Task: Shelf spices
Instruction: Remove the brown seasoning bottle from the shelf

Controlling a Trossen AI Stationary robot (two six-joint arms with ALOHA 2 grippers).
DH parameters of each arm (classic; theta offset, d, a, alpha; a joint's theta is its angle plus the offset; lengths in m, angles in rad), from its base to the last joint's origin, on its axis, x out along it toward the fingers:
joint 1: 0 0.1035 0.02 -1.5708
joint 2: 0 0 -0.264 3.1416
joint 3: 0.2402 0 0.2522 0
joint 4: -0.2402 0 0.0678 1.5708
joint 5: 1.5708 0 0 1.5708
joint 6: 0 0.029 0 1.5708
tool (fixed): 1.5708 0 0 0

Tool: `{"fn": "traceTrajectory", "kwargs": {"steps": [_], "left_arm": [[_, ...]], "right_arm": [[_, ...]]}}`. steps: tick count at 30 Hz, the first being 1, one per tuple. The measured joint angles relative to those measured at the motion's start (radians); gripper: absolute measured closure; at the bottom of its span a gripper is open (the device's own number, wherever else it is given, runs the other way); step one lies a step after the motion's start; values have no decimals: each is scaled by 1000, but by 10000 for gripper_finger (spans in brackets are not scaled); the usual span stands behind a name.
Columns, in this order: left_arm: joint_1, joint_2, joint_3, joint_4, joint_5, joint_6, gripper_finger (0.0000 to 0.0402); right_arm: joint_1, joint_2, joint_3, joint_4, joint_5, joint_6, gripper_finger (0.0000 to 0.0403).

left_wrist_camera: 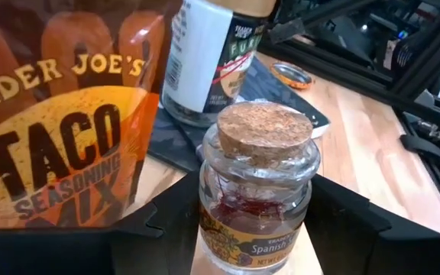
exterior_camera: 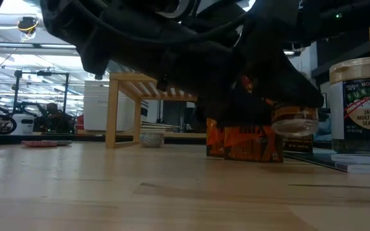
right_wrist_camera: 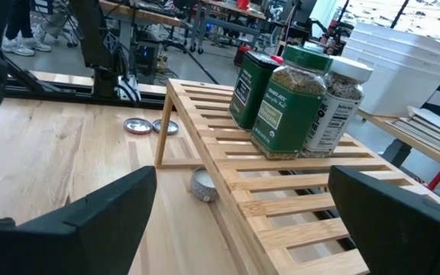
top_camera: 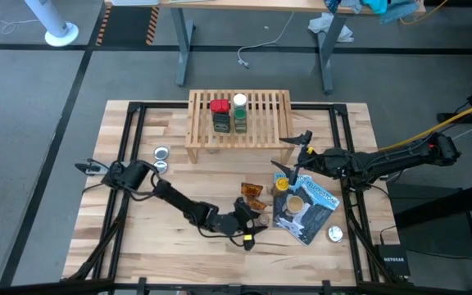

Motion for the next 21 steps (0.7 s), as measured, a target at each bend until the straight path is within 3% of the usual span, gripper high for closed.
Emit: {"fn": "traceTrajectory", "kwargs": {"steps": [10, 21], "left_arm": [[11, 0, 0, -4, 27, 12, 207], [11, 78, 0, 105, 56, -55, 193]], "right_arm": [[0, 0, 0, -25, 0, 0, 10], [0, 0, 0, -50, 0, 0, 10]]}}
